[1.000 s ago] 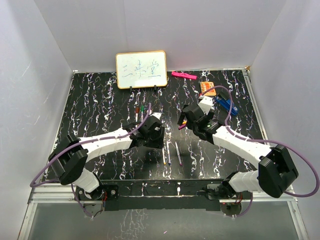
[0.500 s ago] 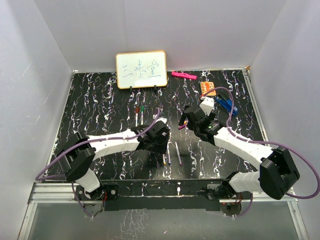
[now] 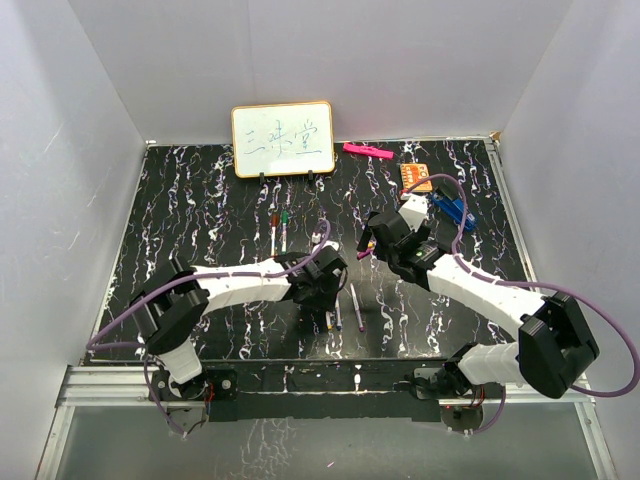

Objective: Insert the pens into the pen caps

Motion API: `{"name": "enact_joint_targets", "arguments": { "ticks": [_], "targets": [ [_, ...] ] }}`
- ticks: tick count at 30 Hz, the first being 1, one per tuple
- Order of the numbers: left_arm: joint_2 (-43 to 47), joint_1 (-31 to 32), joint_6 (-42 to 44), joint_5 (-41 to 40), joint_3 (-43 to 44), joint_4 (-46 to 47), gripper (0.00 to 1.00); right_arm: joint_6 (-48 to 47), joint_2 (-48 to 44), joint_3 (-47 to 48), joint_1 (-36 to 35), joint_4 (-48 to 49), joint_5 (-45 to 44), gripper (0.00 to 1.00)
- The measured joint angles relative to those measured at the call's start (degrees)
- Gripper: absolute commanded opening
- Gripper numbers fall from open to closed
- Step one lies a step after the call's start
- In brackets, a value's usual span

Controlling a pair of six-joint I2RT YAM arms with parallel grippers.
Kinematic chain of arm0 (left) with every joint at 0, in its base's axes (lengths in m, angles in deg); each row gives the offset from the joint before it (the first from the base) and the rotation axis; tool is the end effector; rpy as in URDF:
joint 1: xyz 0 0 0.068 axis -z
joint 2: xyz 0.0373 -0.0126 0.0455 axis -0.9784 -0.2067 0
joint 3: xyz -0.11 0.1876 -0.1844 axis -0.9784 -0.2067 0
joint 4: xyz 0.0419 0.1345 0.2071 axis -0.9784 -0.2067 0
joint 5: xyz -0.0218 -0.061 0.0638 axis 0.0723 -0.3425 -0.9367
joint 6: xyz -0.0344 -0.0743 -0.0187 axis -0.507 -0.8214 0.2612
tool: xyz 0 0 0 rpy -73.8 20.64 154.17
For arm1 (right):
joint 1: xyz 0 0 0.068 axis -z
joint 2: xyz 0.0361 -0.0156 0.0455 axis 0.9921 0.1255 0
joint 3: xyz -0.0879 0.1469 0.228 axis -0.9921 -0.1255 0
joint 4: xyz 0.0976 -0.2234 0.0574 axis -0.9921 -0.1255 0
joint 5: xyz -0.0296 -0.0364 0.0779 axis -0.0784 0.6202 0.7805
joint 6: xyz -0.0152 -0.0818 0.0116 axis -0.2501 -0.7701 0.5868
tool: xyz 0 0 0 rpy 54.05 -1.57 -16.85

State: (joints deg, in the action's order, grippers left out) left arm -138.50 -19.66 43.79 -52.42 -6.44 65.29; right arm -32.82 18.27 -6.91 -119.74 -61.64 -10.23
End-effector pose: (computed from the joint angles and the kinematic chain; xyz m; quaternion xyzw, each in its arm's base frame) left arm 0.1932 -0.2885 0.1637 0.1394 0.9500 -0.1392 0.2424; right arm 0.2386 0.1328 0.2293 0.1464 0.8943 0.0364 0.4213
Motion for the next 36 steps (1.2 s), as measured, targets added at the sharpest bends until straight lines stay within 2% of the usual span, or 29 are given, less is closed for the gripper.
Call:
{"name": "enact_joint_targets", "arguments": {
  "ticks": [9,15,30,36],
  "targets": [
    [-2.6,0.2,0.2,-0.5,1.3,-0.6,0.50,0.0,0.7,0.0,0.3,0.0,0.4,0.94],
    [-3.2,0.3,0.7,-1.2,1.9,-1.7,0.41,0.0,1.0,0.0,0.3,0.1,0.5,0.94],
    [-3.1,0.3,2.5,-4.8,2.7,-11.0,0.43,0.3,1.5,0.0,0.3,0.2,1.5,0.94],
    [-3.1,0.3,2.8,-5.4,2.7,-11.5,0.43,0.4,2.1,0.0,0.3,0.2,2.0,0.94]
  ]
}}
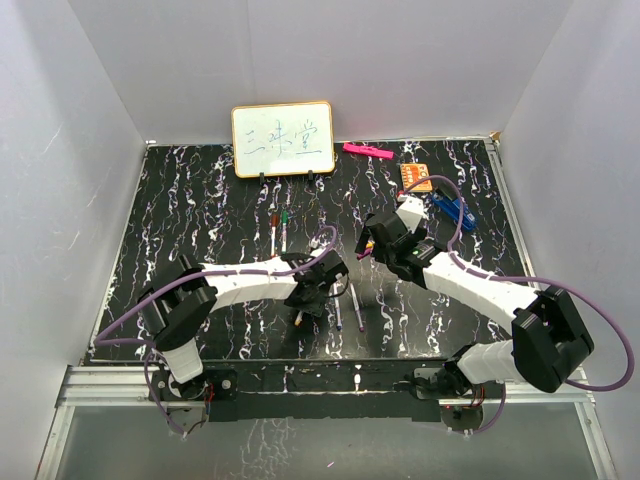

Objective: Insert the pens into the pen caps

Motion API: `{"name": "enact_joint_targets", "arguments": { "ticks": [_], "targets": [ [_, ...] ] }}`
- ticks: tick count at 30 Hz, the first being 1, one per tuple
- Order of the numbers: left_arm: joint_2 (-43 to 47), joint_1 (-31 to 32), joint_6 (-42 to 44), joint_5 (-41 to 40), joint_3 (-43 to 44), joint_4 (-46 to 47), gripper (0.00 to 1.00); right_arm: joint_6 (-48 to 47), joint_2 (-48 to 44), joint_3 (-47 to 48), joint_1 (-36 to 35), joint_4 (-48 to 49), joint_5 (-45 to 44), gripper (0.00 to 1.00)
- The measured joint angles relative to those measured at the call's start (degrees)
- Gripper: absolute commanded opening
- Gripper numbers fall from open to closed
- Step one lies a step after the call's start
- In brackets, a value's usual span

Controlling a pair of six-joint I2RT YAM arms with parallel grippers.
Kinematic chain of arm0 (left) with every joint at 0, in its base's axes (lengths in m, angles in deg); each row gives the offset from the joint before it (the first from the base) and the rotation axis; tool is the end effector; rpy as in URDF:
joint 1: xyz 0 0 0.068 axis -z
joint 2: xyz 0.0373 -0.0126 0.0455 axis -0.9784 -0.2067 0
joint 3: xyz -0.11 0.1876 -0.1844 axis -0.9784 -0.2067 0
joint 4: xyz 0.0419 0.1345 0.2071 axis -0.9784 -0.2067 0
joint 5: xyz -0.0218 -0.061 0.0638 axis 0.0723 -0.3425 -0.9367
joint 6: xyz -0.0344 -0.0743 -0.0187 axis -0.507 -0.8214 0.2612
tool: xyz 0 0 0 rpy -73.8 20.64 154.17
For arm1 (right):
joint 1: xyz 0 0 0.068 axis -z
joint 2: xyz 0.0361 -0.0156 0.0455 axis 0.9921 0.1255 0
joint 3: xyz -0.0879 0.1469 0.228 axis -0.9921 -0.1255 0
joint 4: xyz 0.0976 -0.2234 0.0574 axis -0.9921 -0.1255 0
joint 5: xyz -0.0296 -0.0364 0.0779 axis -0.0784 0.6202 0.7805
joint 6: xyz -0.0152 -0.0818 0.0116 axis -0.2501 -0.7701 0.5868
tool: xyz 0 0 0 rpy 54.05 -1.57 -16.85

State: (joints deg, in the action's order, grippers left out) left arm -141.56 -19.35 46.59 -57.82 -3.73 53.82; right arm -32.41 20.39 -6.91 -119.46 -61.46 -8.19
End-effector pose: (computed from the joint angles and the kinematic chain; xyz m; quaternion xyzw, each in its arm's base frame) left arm 0.1903 -0.2742 0.1491 0.1700 0.9619 -0.0268 0.2123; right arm 0.2421 0.1366 0.2192 0.1425 0.9039 0.0391 0.4013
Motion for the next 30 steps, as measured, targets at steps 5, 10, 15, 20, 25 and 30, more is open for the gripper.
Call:
{"name": "enact_joint_targets", "arguments": {
  "ticks": [5,10,15,20,25,30],
  "targets": [
    [-0.2,-0.2,1.3,-0.2,0.0,0.5,0.43,0.0,0.0,0.0,0.0,0.0,0.1,0.94],
    [-0.3,-2.1,2.8,0.8,0.0,1.6,0.42,0.0,0.0,0.0,0.0,0.0,0.0,0.94],
    [0.2,-6.1,3.9,3.5,-1.2,4.9,0.42,0.2,0.0,0.0,0.0,-0.1,0.0,0.93],
    [0.5,-8.7,5.1,5.1,-1.9,6.6,0.41,0.6,0.1,0.0,0.0,-0.2,0.0,0.93],
    [0.4,-8.9,5.8,5.5,-1.8,6.4,0.39,0.9,0.9,0.0,0.0,-0.4,0.1,0.93],
    [0.6,-9.1,6.1,5.8,-1.9,5.8,0.37,1.0,0.9,0.0,0.0,-0.4,0.0,0.93]
  ]
}}
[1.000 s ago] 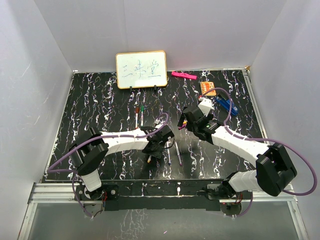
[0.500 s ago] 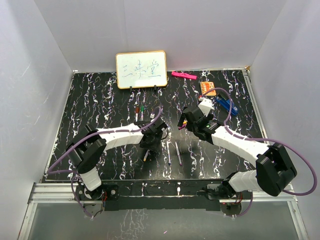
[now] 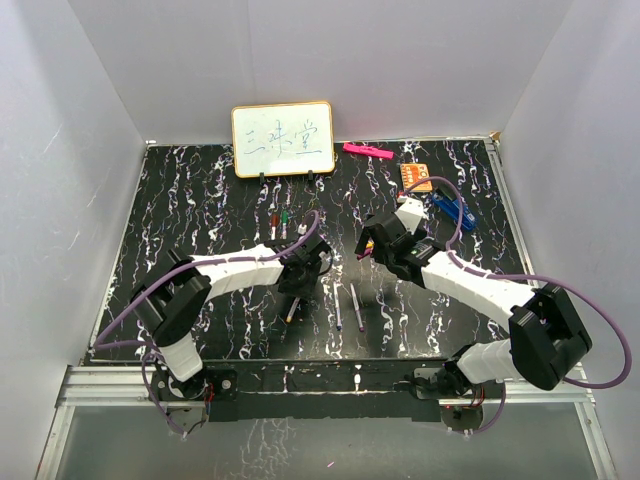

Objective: Insert the pens into the pen caps

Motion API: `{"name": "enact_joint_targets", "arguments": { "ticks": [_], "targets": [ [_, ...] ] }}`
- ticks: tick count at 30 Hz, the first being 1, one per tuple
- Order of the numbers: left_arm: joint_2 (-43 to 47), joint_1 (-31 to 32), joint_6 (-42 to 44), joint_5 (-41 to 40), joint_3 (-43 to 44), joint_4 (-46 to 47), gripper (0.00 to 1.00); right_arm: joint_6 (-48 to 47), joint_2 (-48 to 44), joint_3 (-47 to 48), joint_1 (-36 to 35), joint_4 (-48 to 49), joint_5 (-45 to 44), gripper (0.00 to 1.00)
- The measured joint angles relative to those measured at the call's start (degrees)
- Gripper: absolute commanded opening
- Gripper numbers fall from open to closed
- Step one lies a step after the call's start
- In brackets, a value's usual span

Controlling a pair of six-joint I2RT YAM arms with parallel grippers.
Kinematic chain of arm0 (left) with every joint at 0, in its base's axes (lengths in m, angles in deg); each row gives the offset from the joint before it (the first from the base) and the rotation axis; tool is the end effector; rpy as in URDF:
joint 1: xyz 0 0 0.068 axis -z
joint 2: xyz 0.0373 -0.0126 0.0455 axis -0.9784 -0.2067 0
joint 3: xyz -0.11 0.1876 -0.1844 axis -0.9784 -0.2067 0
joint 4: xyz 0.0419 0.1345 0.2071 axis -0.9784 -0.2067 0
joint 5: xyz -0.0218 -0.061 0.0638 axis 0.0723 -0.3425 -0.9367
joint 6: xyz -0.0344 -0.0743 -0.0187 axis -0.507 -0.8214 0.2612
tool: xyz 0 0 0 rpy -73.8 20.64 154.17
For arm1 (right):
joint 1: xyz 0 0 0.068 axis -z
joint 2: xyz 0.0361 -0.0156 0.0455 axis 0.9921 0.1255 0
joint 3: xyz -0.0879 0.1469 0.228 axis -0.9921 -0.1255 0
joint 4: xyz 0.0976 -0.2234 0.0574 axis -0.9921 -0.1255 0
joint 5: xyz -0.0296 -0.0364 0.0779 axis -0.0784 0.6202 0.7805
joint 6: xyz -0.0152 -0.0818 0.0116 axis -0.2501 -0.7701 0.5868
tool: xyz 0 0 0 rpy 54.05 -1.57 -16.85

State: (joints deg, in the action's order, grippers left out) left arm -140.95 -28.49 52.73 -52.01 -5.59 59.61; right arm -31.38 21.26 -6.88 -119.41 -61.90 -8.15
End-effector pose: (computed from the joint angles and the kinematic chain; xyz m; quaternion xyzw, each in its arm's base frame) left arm 0.2299 -0.2499 0.1474 0.1493 0.9637 -0.0625 0.2124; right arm 0.2429 0.1370 0.2148 0.1486 0.9065 0.0355 0.3937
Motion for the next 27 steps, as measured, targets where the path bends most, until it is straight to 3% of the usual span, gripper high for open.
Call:
{"name": "enact_joint_targets", "arguments": {
  "ticks": [20,22,25,27],
  "targets": [
    [2.9,0.4,-2.2,0.8,-3.6,-2.8,0.32,0.1,1.5,0.3,0.0,0.0,0.0,0.93],
    [2.6,0.5,-2.1,0.8,-3.5,-2.9,0.24,0.1,1.5,0.3,0.0,0.0,0.0,0.93],
    [2.2,0.5,-2.0,1.1,-3.4,-2.7,0.01,0.0,1.5,0.3,0.0,0.0,0.0,0.93],
    [2.2,0.6,-1.6,1.6,-3.5,-2.6,0.00,0.1,1.5,0.3,0.0,0.0,0.0,0.93]
  ]
}}
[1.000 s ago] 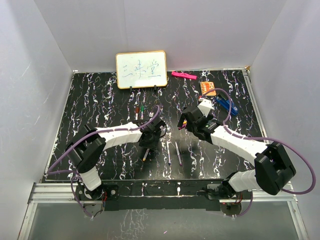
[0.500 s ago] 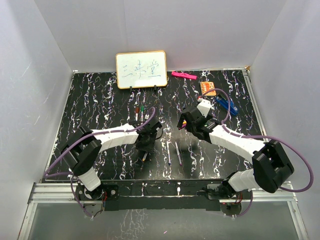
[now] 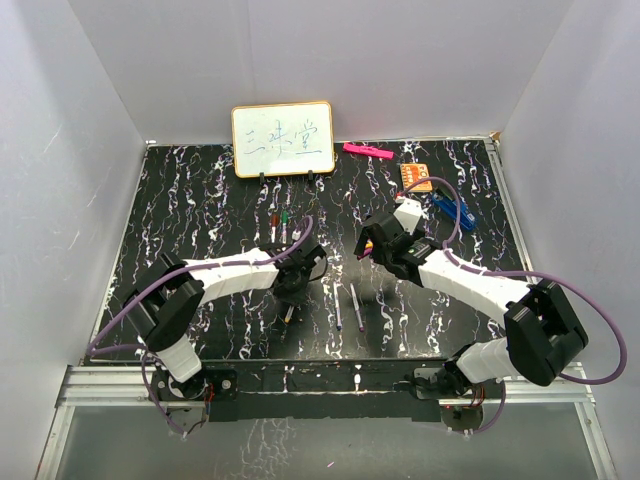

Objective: Insert the pens into the pen caps

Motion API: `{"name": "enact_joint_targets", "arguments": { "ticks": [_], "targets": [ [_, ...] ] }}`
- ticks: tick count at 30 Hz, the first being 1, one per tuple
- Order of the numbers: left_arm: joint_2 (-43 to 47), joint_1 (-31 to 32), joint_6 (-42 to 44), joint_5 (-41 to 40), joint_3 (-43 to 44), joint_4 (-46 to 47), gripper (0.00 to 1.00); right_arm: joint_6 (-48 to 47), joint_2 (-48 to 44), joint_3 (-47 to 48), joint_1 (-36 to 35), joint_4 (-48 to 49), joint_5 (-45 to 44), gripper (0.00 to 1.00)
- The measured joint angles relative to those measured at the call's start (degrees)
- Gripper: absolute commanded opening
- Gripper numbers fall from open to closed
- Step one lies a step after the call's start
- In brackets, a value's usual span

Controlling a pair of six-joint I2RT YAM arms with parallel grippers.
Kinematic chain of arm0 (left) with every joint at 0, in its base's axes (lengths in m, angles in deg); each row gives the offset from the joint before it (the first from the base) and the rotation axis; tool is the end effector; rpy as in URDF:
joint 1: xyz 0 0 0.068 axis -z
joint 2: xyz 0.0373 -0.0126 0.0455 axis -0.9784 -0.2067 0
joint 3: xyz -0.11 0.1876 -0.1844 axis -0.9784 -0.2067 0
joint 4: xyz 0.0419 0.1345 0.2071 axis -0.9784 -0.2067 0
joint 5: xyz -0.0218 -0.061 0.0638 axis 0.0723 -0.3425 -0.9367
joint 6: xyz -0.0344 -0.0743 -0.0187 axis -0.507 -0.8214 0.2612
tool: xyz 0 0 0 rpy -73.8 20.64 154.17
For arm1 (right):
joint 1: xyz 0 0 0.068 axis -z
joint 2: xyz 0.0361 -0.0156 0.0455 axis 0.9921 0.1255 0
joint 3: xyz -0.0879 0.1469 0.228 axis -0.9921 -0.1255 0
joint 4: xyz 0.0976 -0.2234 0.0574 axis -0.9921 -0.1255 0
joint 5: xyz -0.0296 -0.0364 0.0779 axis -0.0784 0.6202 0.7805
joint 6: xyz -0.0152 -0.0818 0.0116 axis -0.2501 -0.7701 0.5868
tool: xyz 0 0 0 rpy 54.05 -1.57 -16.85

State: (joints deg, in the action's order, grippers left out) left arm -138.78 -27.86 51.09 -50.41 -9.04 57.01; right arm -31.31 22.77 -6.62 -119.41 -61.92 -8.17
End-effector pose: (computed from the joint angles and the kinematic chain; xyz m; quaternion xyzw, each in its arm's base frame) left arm 0.2116 -0.2369 0.1401 0.1473 0.9715 -0.0551 0.1776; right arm 0.2456 0.1389 0.2094 0.1469 0.9100 0.0283 0.3867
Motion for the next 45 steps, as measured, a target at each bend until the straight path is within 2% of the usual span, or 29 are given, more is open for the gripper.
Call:
{"name": "enact_joint_targets", "arguments": {
  "ticks": [11,15,17,22,27,38,45],
  "targets": [
    [-0.8,0.6,1.4,0.1,0.3,-0.2,0.00,0.0,0.0,0.4,0.0,-0.6,0.0,0.93],
    [-0.9,1.3,2.0,-0.8,0.5,-0.2,0.00,0.0,0.3,2.3,0.1,-1.4,-0.1,0.90],
    [-0.8,1.5,2.2,-1.0,0.5,0.0,0.00,-0.1,0.6,3.0,0.2,-1.6,-0.2,0.84],
    [-0.2,1.7,2.3,-1.4,0.2,0.2,0.00,-1.1,1.9,5.4,0.4,-1.6,-0.4,0.60],
    [1.0,2.2,2.2,-1.5,0.3,-0.2,0.00,-1.8,4.9,8.0,0.7,-1.6,0.1,0.48],
    [1.6,3.1,2.3,-1.9,0.9,-6.8,0.00,-1.8,13.6,11.2,2.4,-2.8,3.5,0.47],
    [1.9,3.1,2.3,-1.9,0.7,-8.7,0.00,-1.9,15.3,12.0,6.1,-2.7,7.3,0.47]
  ]
}}
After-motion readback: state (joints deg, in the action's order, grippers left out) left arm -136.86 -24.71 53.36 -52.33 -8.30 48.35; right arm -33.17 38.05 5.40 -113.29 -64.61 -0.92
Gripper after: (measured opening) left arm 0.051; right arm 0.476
